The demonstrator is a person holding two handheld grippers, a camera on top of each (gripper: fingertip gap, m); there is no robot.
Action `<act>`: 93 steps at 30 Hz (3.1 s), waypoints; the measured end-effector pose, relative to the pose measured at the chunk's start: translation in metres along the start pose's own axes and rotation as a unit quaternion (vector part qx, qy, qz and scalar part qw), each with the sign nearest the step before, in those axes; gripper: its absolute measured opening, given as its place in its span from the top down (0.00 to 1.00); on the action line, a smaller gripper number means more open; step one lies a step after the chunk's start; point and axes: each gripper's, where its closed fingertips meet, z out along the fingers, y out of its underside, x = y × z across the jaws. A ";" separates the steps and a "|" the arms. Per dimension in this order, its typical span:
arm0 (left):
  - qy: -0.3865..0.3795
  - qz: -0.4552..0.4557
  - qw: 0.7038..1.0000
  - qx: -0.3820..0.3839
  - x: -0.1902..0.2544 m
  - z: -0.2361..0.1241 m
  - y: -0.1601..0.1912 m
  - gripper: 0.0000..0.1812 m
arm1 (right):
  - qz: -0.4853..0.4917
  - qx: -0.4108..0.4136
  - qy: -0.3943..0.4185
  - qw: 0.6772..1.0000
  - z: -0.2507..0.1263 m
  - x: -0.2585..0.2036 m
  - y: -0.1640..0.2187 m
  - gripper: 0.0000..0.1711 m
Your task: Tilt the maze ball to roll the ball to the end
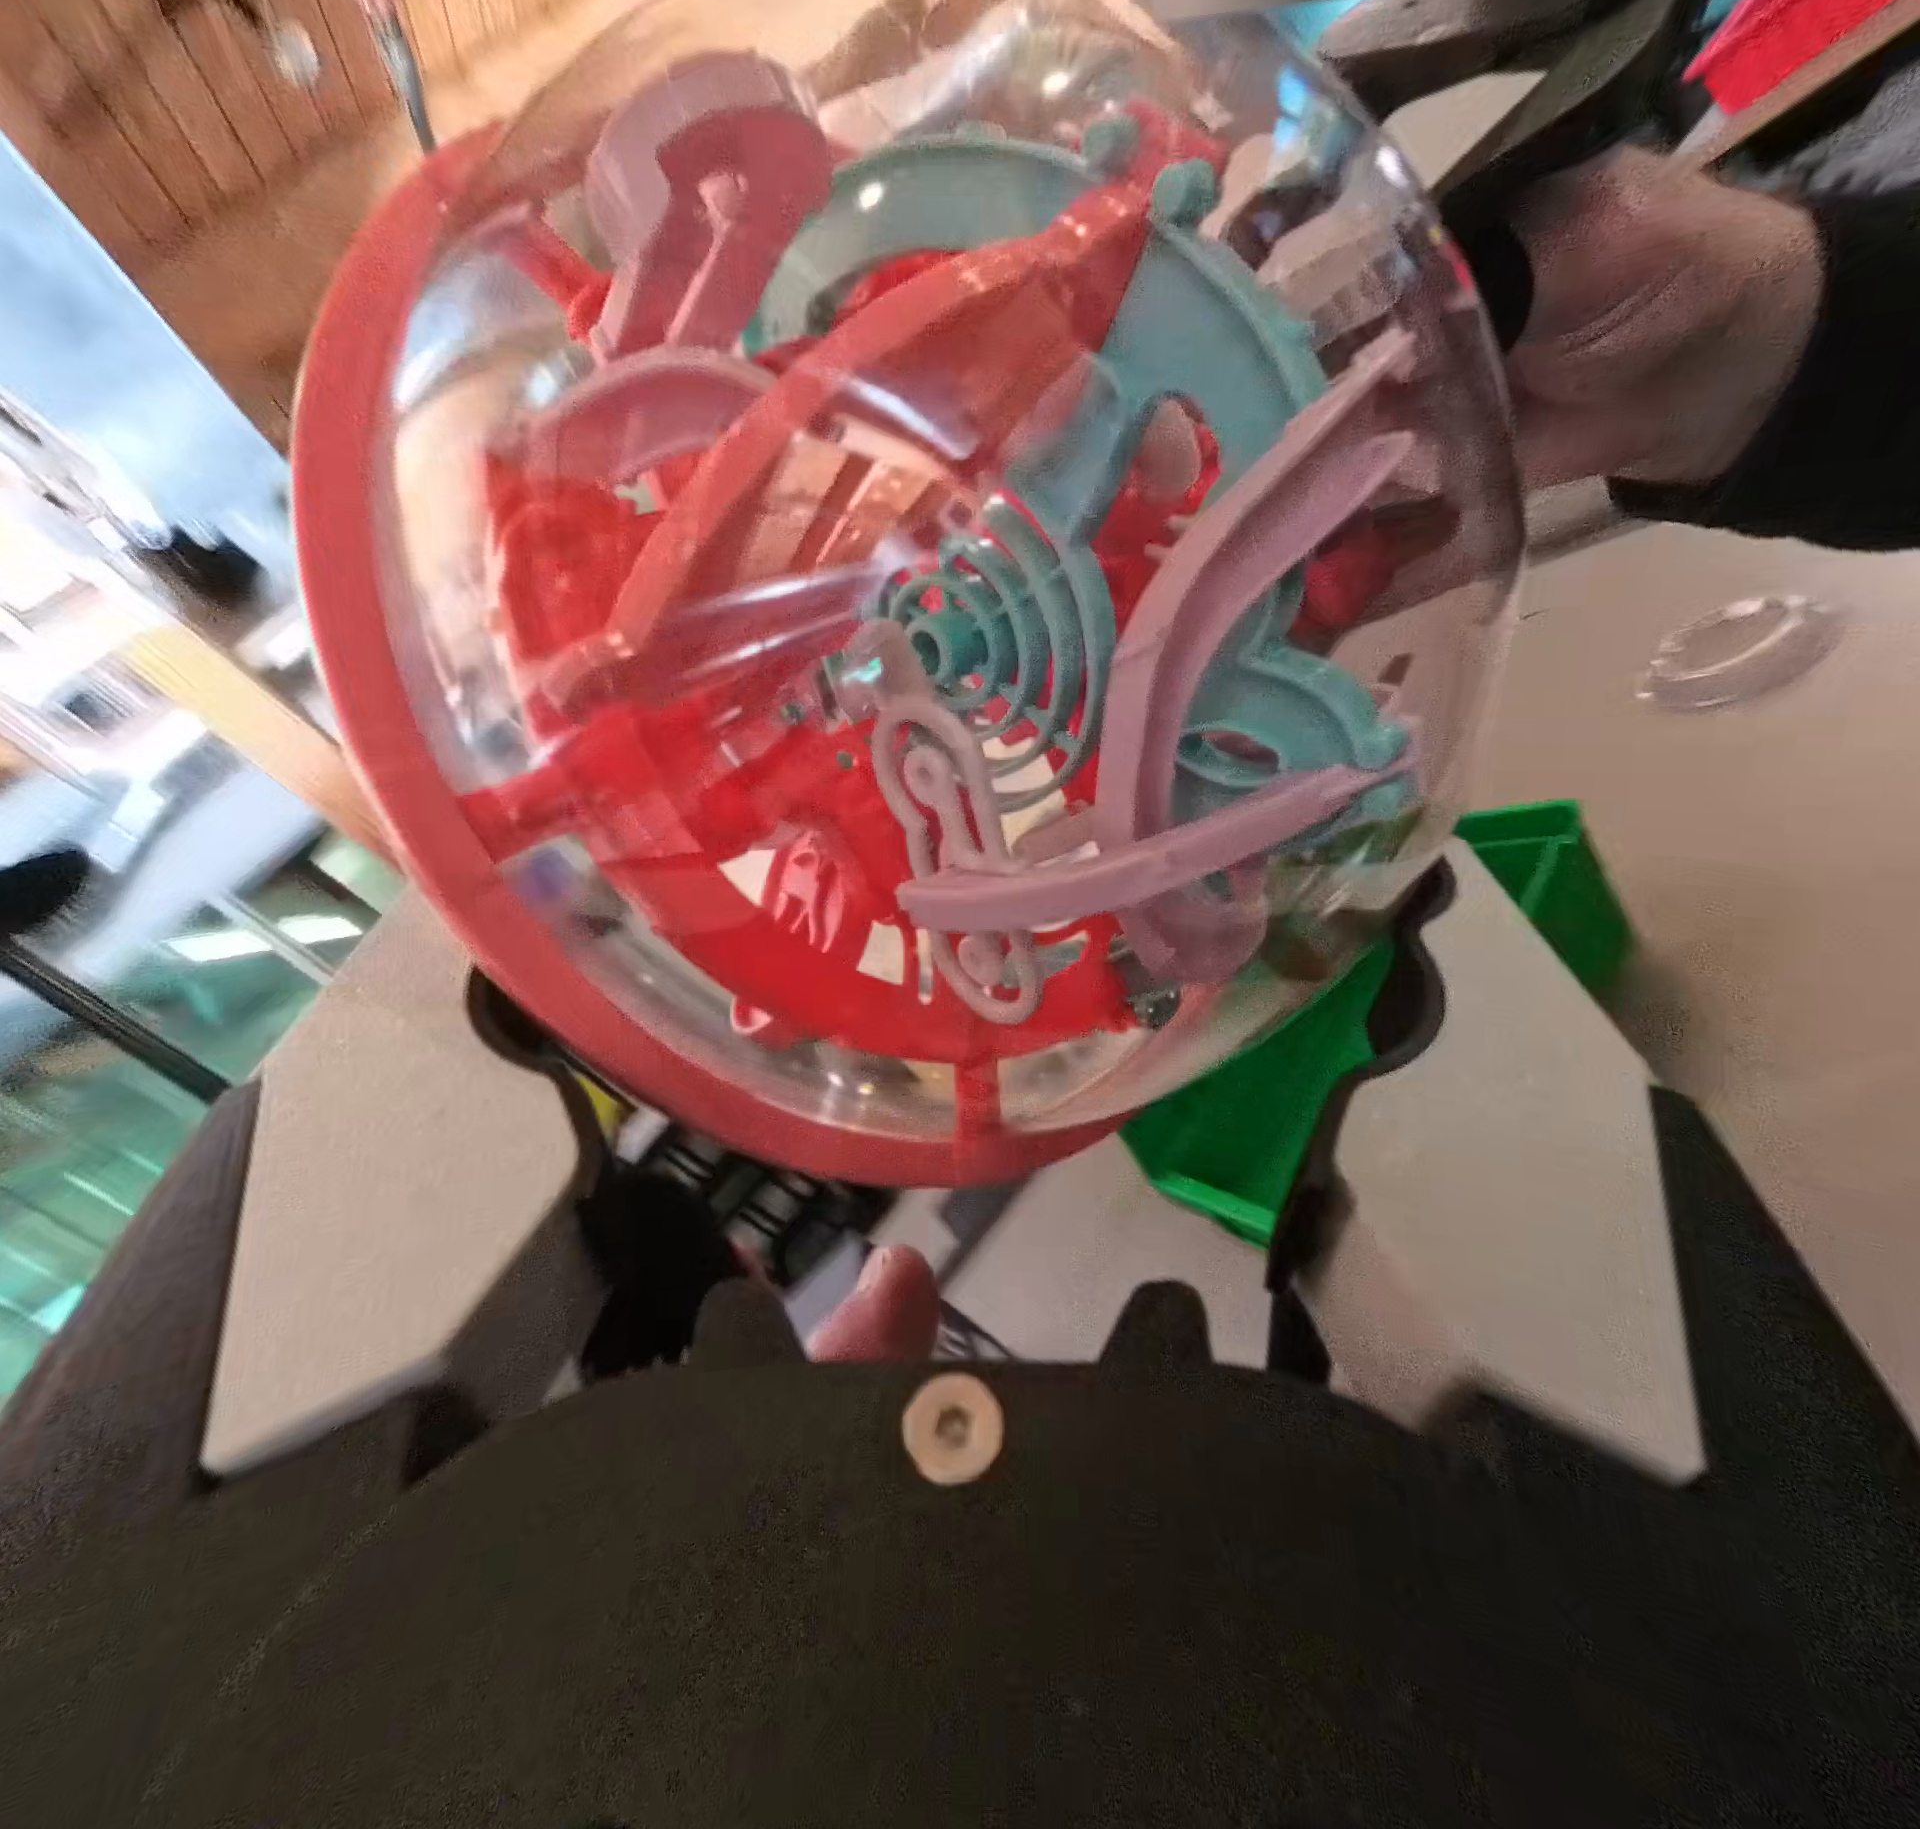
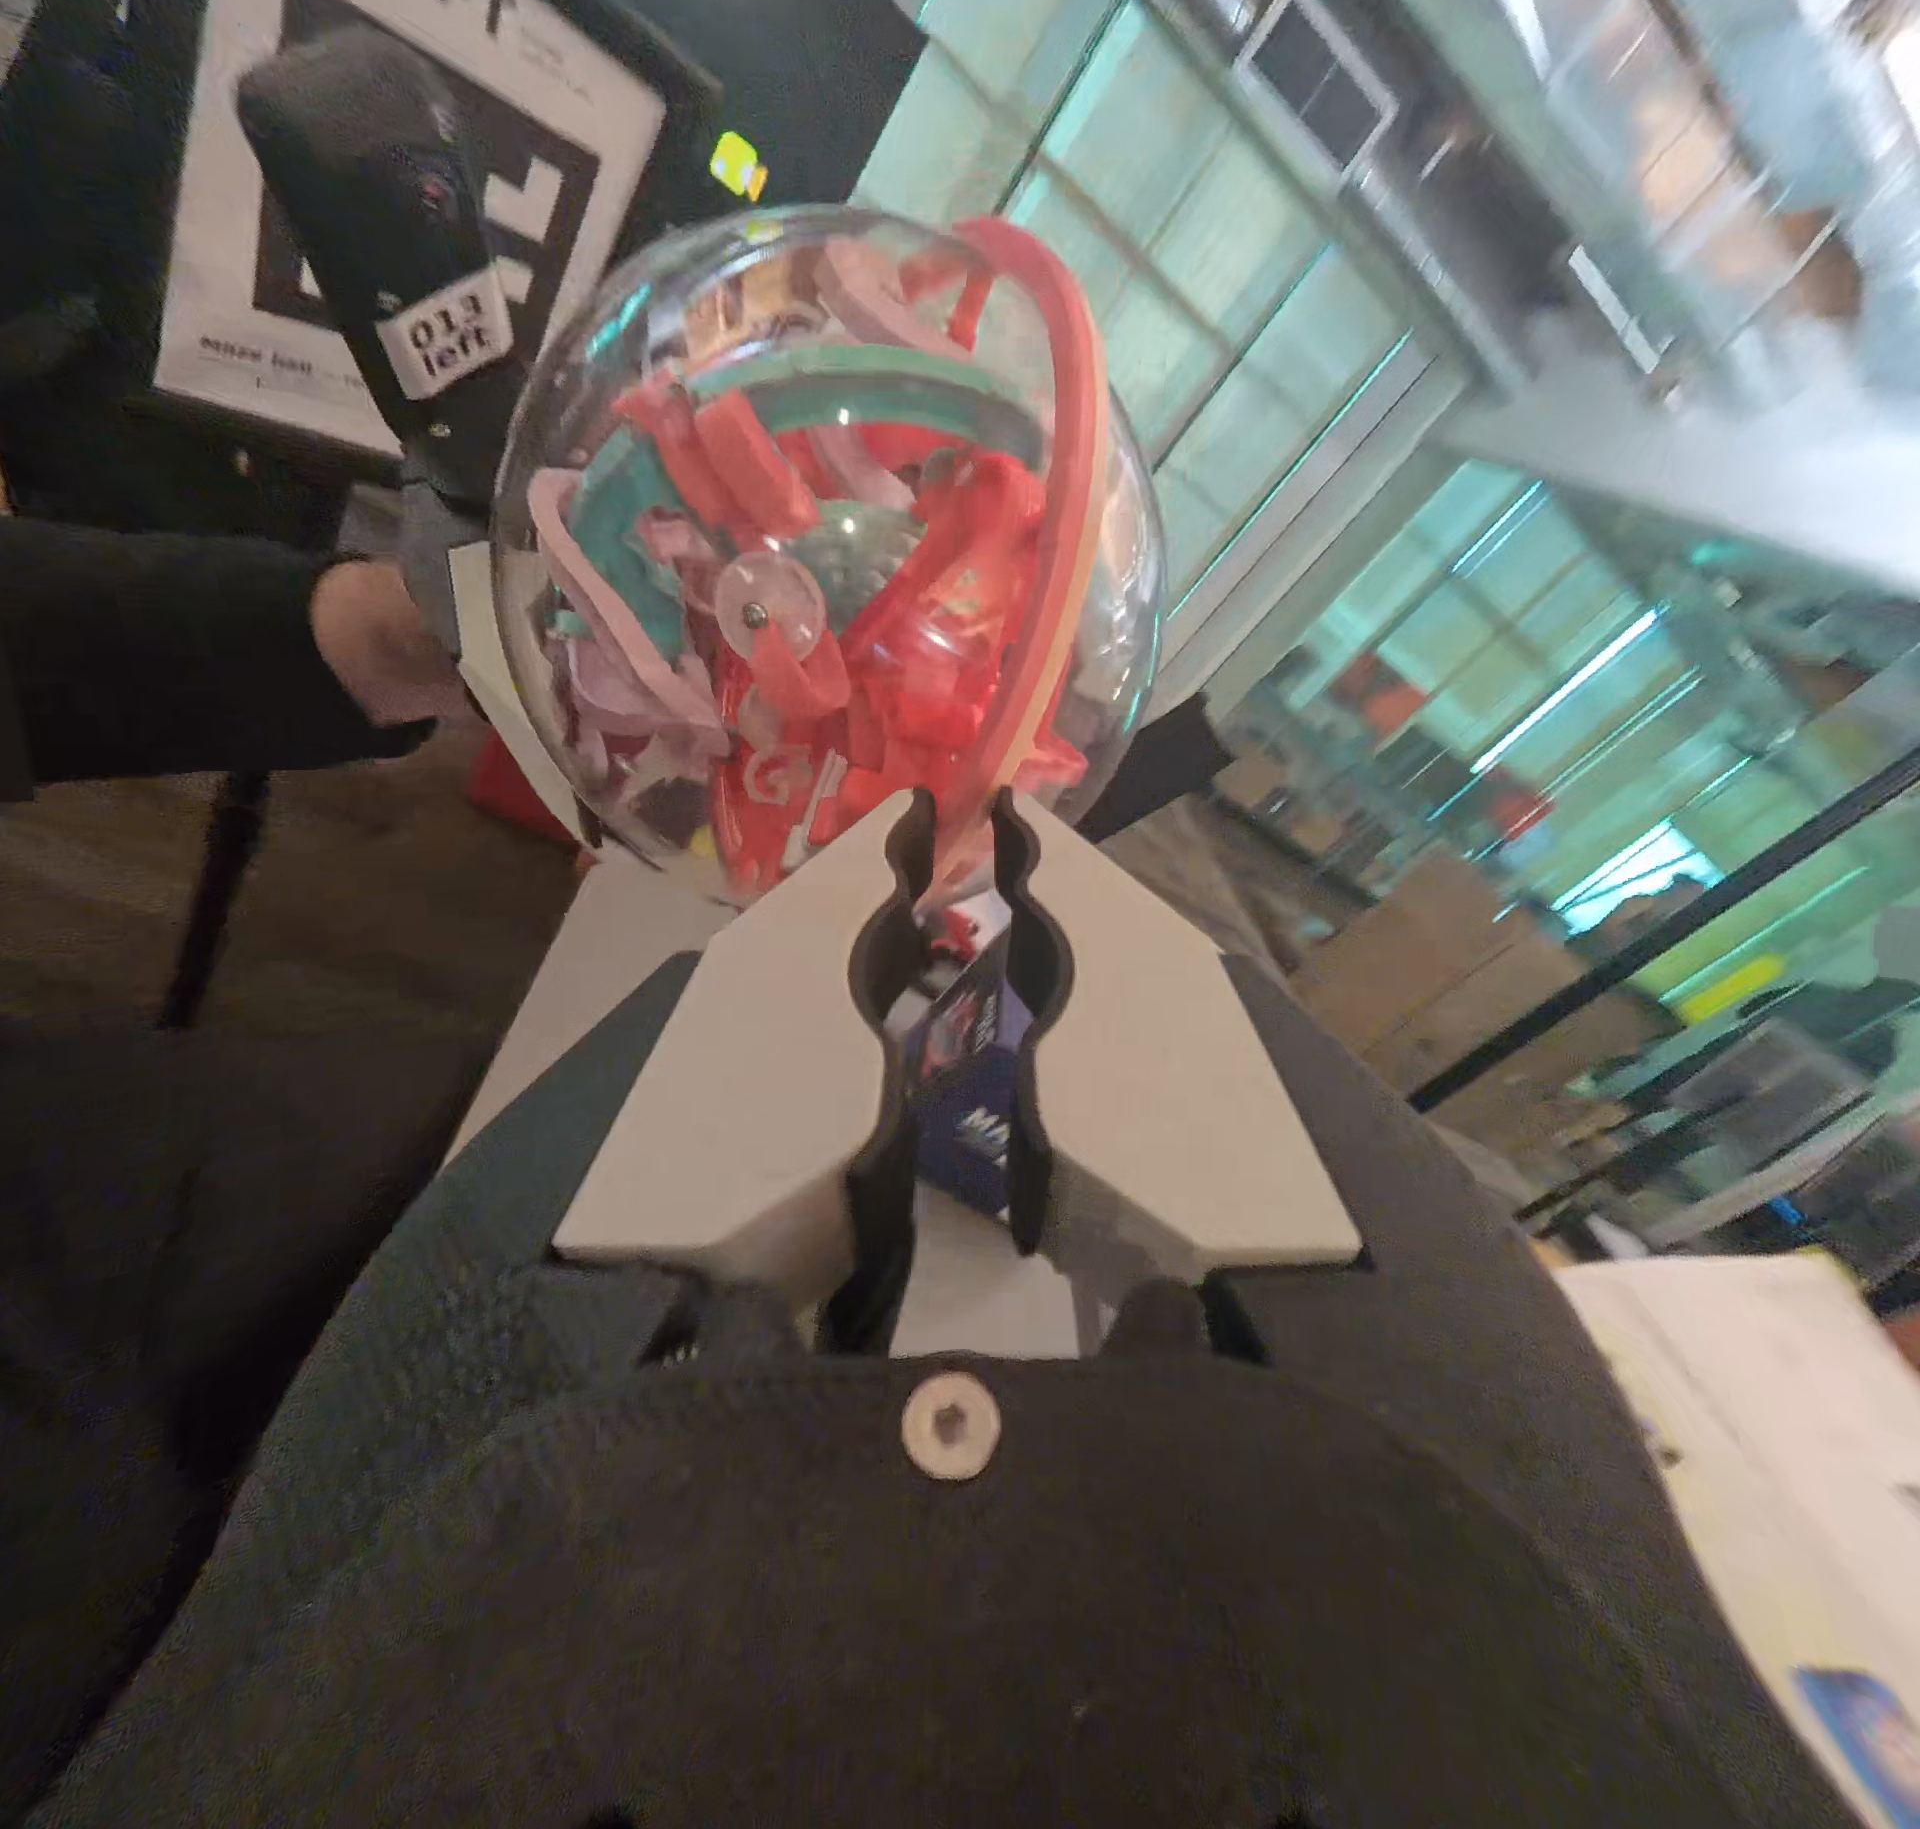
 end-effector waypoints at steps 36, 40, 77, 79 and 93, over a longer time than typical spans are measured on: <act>0.100 -0.453 0.886 0.029 0.065 0.049 0.151 0.13 | 0.062 -0.157 -0.040 0.985 0.057 0.026 0.101 0.96; 0.109 -0.480 0.870 0.036 0.073 0.050 0.154 0.13 | 0.059 -0.165 -0.044 0.984 0.062 0.024 0.102 0.96; 0.229 -0.414 0.881 -0.006 0.184 0.056 0.155 0.47 | 0.365 -0.148 -0.118 0.912 0.007 -0.096 0.234 0.46; 0.228 -0.435 0.870 -0.034 0.195 0.049 0.168 0.46 | 0.375 -0.165 -0.119 0.905 -0.013 -0.107 0.244 0.36; 0.366 -0.571 0.714 -0.174 0.305 -0.029 0.180 0.16 | 0.471 -0.142 -0.228 0.840 -0.056 -0.239 0.277 0.10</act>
